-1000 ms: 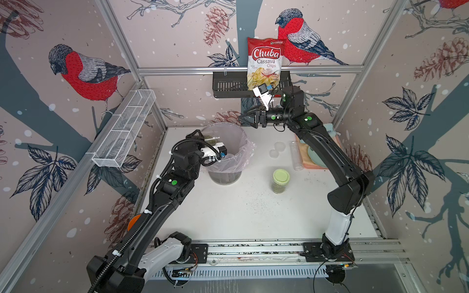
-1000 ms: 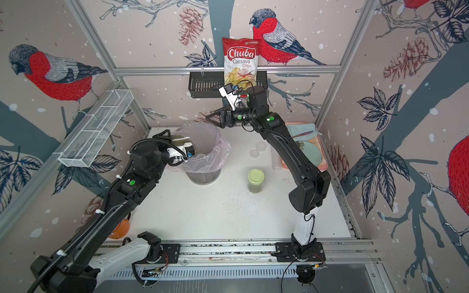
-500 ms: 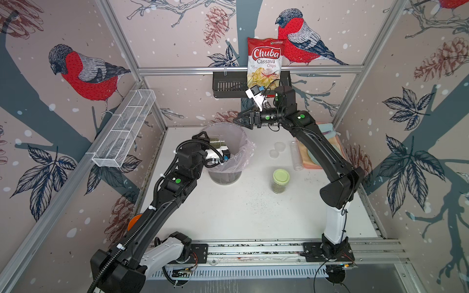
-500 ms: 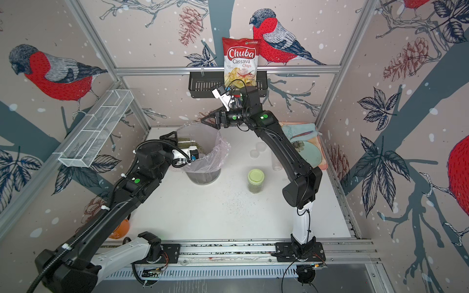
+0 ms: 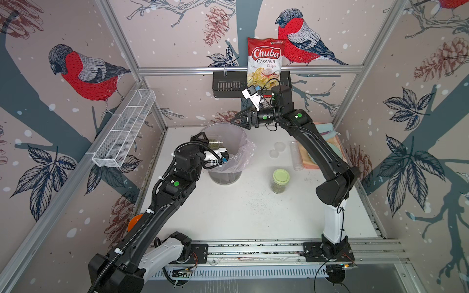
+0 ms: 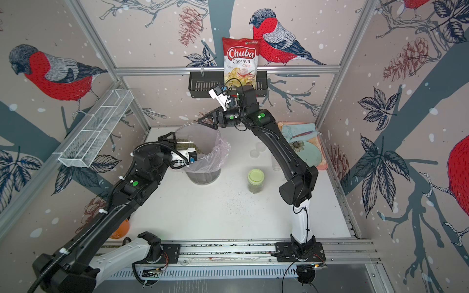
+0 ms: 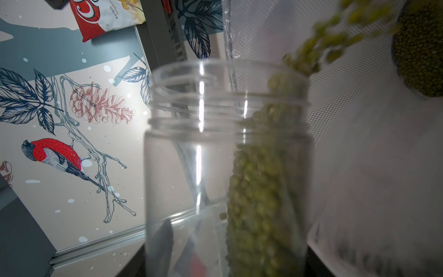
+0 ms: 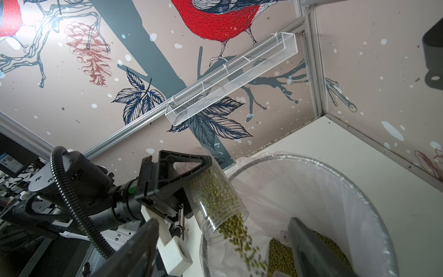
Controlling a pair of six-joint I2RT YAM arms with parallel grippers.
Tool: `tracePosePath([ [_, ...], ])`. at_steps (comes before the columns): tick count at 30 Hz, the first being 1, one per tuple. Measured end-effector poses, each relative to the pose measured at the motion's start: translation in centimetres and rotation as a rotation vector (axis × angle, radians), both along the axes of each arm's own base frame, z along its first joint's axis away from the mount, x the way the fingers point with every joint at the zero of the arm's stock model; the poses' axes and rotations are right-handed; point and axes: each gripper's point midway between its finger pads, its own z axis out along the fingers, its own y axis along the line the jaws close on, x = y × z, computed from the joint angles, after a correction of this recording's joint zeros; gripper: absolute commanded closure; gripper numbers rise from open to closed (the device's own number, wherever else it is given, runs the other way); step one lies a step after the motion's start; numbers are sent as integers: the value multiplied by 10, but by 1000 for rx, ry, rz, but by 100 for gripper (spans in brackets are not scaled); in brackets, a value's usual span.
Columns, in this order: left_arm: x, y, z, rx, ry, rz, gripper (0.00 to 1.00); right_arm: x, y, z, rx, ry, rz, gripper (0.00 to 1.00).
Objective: Empty moldy mung beans from jars
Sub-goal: Pour the moldy mung beans from the jar into the trash bin.
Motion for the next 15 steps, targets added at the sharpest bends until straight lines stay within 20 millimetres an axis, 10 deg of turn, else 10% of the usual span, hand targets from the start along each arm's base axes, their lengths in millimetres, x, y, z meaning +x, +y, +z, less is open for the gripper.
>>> tracePosePath([
  [15, 34, -1, 22, 59, -40, 52, 95, 6, -11, -16, -62, -53, 9, 15],
])
